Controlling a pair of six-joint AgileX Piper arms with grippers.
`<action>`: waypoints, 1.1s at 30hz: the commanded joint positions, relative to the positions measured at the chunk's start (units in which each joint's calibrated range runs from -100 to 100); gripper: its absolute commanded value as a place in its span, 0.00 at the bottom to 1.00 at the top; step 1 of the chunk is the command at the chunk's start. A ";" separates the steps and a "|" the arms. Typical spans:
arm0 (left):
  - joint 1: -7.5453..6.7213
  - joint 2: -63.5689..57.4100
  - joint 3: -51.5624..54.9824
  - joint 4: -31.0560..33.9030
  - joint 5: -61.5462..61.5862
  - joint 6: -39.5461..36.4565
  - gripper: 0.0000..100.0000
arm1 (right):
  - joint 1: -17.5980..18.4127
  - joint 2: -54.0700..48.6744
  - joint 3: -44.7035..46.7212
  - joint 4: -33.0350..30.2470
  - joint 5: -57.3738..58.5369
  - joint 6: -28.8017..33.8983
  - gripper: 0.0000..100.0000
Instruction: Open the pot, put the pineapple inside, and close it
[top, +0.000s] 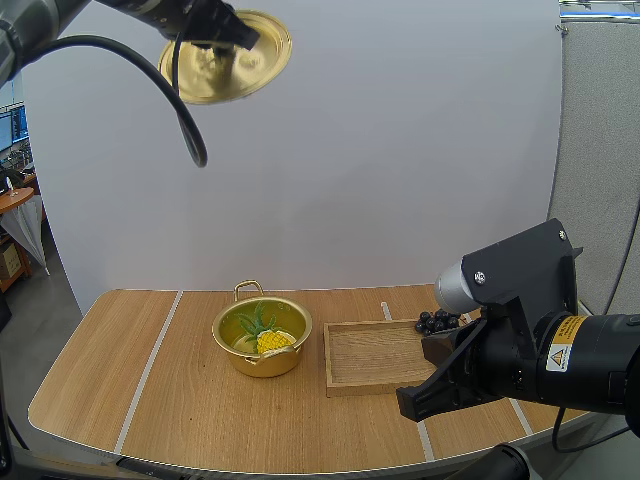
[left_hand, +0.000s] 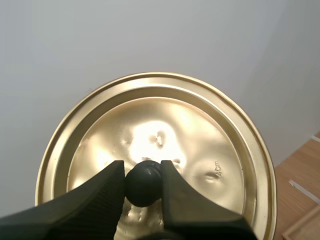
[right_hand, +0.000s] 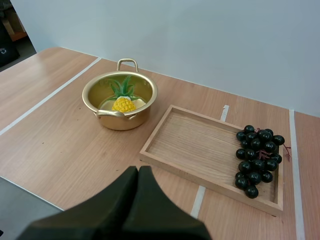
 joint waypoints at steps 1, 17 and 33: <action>-0.20 -0.76 -0.50 -0.78 24.69 -0.54 0.00 | -0.16 -0.36 0.06 0.07 0.00 0.07 0.00; -0.20 5.81 15.17 -0.91 24.69 2.10 0.00 | -0.16 -0.36 0.06 0.07 0.00 0.07 0.00; -0.20 14.53 42.46 -4.73 2.11 13.32 0.00 | -0.16 -0.36 0.06 0.07 0.00 0.07 0.00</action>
